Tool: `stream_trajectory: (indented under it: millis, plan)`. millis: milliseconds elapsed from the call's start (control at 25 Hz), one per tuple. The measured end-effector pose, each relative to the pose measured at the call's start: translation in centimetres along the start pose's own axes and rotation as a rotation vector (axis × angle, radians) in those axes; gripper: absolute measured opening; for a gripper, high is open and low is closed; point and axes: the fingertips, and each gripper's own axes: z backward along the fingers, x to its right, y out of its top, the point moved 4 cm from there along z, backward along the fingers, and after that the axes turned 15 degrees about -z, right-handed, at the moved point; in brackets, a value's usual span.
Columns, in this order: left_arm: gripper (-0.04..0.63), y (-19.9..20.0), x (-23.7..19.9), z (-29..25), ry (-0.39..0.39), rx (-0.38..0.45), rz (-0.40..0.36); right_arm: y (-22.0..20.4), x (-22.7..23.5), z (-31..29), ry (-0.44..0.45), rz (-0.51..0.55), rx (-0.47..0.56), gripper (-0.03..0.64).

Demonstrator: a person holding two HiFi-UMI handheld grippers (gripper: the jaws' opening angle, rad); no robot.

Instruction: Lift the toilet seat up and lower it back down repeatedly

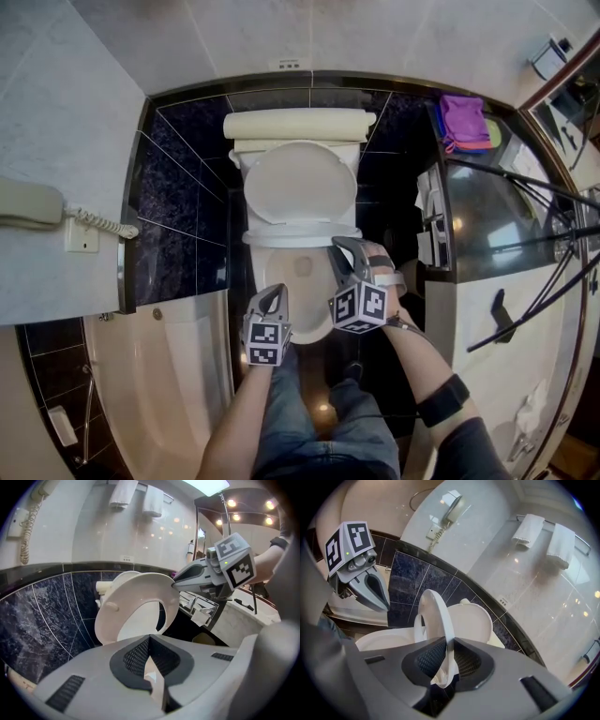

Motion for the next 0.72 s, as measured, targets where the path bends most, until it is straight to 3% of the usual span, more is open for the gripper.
stream_trajectory:
  millis: [520,720]
  plan:
    - [0.000,-4.5,3.9,1.0,0.040,-0.021,0.052,-7.0,-11.2,5.2,0.120,0.084,-0.049,0.092]
    - [0.000,-8.4,5.3,0.9,0.055,-0.042,0.108,-10.3,-15.5,6.0,0.148,0.139,-0.065,0.097]
